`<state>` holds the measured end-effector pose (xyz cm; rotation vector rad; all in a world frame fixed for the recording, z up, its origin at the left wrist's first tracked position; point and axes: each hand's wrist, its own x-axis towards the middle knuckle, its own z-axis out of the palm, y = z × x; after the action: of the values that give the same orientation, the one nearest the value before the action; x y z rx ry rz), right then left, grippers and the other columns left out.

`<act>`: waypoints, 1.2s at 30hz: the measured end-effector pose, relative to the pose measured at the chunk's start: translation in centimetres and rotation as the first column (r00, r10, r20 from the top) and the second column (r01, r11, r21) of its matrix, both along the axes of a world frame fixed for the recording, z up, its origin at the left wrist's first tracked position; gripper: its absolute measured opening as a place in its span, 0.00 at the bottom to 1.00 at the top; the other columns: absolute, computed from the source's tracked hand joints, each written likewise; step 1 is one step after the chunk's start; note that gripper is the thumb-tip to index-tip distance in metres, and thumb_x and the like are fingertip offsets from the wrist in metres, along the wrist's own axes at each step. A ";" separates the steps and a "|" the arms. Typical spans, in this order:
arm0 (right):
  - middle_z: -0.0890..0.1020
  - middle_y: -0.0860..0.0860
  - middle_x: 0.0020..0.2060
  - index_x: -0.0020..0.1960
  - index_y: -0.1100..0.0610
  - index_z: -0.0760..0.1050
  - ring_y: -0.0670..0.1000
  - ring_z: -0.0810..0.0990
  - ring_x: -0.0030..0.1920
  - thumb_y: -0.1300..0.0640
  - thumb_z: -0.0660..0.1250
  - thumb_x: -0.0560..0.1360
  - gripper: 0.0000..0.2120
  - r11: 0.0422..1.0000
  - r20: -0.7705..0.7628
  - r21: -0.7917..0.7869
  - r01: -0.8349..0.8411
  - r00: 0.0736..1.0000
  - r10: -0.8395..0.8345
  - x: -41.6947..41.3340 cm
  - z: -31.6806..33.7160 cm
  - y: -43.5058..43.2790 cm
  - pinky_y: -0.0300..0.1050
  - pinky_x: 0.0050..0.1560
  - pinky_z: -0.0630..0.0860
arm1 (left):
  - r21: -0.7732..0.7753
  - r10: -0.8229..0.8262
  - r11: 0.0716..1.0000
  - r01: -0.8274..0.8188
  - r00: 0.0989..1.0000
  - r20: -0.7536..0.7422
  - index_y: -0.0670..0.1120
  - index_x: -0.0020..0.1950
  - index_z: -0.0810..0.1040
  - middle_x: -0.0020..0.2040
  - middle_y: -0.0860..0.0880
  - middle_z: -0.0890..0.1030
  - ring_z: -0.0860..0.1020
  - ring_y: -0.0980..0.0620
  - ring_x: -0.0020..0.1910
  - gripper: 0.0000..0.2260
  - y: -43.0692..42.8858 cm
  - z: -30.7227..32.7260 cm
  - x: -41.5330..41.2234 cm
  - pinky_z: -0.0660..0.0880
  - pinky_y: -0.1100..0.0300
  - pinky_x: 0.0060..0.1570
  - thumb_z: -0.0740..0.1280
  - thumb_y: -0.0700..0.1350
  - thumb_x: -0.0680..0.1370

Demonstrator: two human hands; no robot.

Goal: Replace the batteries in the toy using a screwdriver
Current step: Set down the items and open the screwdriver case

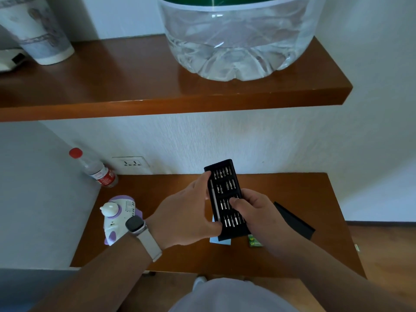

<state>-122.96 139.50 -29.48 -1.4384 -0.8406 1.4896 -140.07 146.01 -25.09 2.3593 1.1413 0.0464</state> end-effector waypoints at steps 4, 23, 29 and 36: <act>0.86 0.53 0.45 0.54 0.55 0.79 0.52 0.86 0.47 0.58 0.61 0.81 0.08 1.000 0.038 -0.005 -0.009 0.999 0.010 0.0 -0.2 -0.2 0.53 0.50 0.83 | 0.052 0.027 0.998 -0.024 0.998 -0.057 0.55 0.78 0.48 0.56 0.62 0.69 0.77 0.60 0.44 0.45 -0.4 0.1 0.5 0.77 0.65 0.41 0.71 0.63 0.70; 0.86 0.51 0.44 0.54 0.54 0.79 0.51 0.85 0.45 0.58 0.61 0.81 0.08 0.997 0.082 0.049 -0.066 0.995 0.062 0.9 0.5 -0.2 0.48 0.47 0.82 | 0.616 -0.108 0.777 0.129 0.992 -0.071 0.40 0.68 0.76 0.33 0.54 0.76 0.71 0.56 0.27 0.34 -0.6 -1.4 0.0 0.63 0.64 0.23 0.62 0.64 0.73; 0.85 0.53 0.45 0.55 0.55 0.79 0.52 0.85 0.47 0.57 0.60 0.82 0.09 0.993 0.125 0.098 -0.062 0.991 0.050 1.1 0.7 -0.4 0.54 0.51 0.82 | 0.747 -0.226 0.660 0.081 0.970 0.094 0.40 0.57 0.83 0.41 0.48 0.82 0.76 0.52 0.31 0.21 -0.6 -2.3 -0.4 0.70 0.58 0.25 0.68 0.56 0.74; 0.85 0.51 0.45 0.55 0.54 0.79 0.49 0.85 0.46 0.58 0.60 0.82 0.09 0.992 0.059 0.111 -0.063 0.997 0.057 0.5 0.8 -1.1 0.45 0.46 0.83 | 0.763 -0.245 0.645 -0.042 0.935 0.258 0.39 0.54 0.85 0.51 0.44 0.85 0.84 0.49 0.44 0.17 -0.8 -3.6 -1.0 0.79 0.56 0.32 0.73 0.50 0.72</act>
<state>-122.46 138.37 -28.72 -1.3872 -0.9946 1.4288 -141.10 145.25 -28.71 2.9520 0.8952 1.0650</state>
